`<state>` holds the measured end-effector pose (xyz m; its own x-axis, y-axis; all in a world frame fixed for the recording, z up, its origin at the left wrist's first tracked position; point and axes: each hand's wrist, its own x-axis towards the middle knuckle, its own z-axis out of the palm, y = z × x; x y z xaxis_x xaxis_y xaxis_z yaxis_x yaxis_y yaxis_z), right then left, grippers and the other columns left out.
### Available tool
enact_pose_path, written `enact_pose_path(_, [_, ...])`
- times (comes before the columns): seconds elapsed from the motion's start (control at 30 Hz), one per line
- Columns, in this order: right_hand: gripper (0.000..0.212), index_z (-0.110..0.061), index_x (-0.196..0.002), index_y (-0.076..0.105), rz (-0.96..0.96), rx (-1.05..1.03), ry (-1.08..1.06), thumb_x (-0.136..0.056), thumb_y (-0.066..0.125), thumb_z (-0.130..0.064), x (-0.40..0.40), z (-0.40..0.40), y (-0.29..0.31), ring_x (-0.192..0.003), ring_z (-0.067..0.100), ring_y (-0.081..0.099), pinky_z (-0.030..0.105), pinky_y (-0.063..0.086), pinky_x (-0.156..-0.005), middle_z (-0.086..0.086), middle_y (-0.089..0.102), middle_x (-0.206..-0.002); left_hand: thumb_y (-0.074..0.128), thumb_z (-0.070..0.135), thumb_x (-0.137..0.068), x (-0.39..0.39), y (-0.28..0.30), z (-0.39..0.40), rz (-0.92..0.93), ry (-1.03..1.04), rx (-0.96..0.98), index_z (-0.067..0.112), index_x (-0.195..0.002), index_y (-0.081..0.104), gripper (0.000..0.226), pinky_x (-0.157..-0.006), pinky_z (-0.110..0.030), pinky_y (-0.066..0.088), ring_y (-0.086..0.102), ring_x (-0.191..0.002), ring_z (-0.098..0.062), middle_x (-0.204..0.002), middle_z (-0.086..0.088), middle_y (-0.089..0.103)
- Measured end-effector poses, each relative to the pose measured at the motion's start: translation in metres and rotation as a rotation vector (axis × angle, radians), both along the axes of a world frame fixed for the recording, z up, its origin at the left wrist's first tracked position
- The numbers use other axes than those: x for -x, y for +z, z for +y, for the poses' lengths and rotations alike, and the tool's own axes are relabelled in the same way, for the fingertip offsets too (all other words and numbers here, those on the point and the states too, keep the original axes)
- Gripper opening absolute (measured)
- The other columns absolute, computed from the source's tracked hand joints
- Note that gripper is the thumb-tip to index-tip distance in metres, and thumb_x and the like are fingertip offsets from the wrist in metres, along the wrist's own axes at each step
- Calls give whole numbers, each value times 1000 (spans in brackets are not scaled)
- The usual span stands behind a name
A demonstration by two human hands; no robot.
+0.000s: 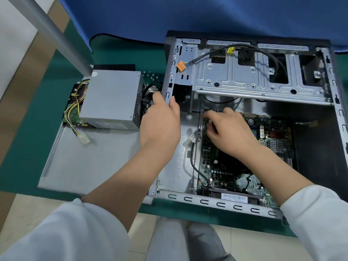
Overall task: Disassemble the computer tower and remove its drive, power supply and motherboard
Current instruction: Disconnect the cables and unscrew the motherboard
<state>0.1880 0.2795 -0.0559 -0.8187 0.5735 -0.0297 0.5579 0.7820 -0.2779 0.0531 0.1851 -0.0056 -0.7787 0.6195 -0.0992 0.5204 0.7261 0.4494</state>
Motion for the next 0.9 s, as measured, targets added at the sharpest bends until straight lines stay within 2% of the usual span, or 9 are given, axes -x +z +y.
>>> enact_pose_path(0.07, [30, -21, -119, 53, 4, -2, -4, -91, 44, -28, 0, 0, 0, -92, 23, 44, 35, 29, -78, -2, 65, -98, 29, 36, -101, 0, 0, 0, 11, 0, 6, 6, -122, 39, 37, -60, -36, 35, 51, -72, -33, -91, -17, 62])
enact_pose_path(0.17, [32, -21, -104, 56, -62, -125, -51, -98, 35, -44, -2, 1, 0, -83, 26, 55, 35, 27, -76, 1, 66, -77, 29, 35, -101, 0, 0, 0, 20, -5, 14, 6, -123, 39, 38, -60, -36, 36, 58, -81, -37, -93, -18, 63])
enact_pose_path(0.23, [30, -19, -106, 56, -90, -143, -55, -99, 34, -39, -3, 1, 0, -80, 28, 58, 36, 26, -75, 4, 65, -73, 29, 35, -101, -1, 0, 0, 16, -3, 15, 6, -122, 39, 38, -61, -37, 37, 58, -82, -38, -93, -19, 63])
enact_pose_path(0.33, [28, -20, -120, 51, -37, -14, -45, -93, 44, -26, 0, -1, 0, -92, 27, 51, 37, 29, -80, 2, 64, -88, 29, 36, -101, -1, 0, 0, 16, -1, 12, 6, -121, 40, 37, -61, -37, 37, 58, -82, -37, -93, -18, 63])
enact_pose_path(0.43, [26, -20, -115, 53, -31, 12, -48, -92, 44, -29, 1, -1, 0, -95, 26, 49, 38, 30, -83, 1, 64, -99, 29, 36, -101, -1, 0, 0, 22, 0, 11, 6, -121, 41, 38, -62, -36, 35, 58, -82, -37, -94, -18, 63])
enact_pose_path(0.57, [32, -17, -100, 53, -87, -102, -84, -100, 31, -41, -2, 0, -2, -74, 28, 62, 37, 30, -82, 2, 61, -65, 29, 36, -101, -1, 0, 0, 16, 9, 7, 7, -120, 41, 37, -62, -37, 37, 58, -82, -37, -93, -18, 63])
enact_pose_path(0.7, [19, -18, -110, 52, 18, 3, -52, -96, 44, -27, 0, 0, -1, -91, 29, 54, 37, 29, -80, 3, 64, -88, 30, 36, -101, -1, -1, 0, 16, 7, 8, 7, -119, 41, 36, -61, -36, 36, 55, -78, -35, -92, -17, 63])
enact_pose_path(0.8, [18, -18, -109, 53, 46, 53, -41, -94, 44, -23, 2, -1, 0, -97, 27, 50, 37, 29, -81, 1, 60, -99, 29, 36, -101, -1, 0, 0, 14, 7, 9, 7, -119, 41, 37, -61, -36, 36, 53, -76, -34, -92, -17, 63])
enact_pose_path(0.9, [21, -17, -97, 54, 4, -89, -61, -97, 39, -32, -2, 0, -1, -81, 30, 57, 37, 27, -76, 3, 62, -75, 29, 36, -101, 0, 0, 1, 11, 7, 10, 7, -119, 40, 36, -61, -36, 35, 47, -72, -31, -91, -17, 62])
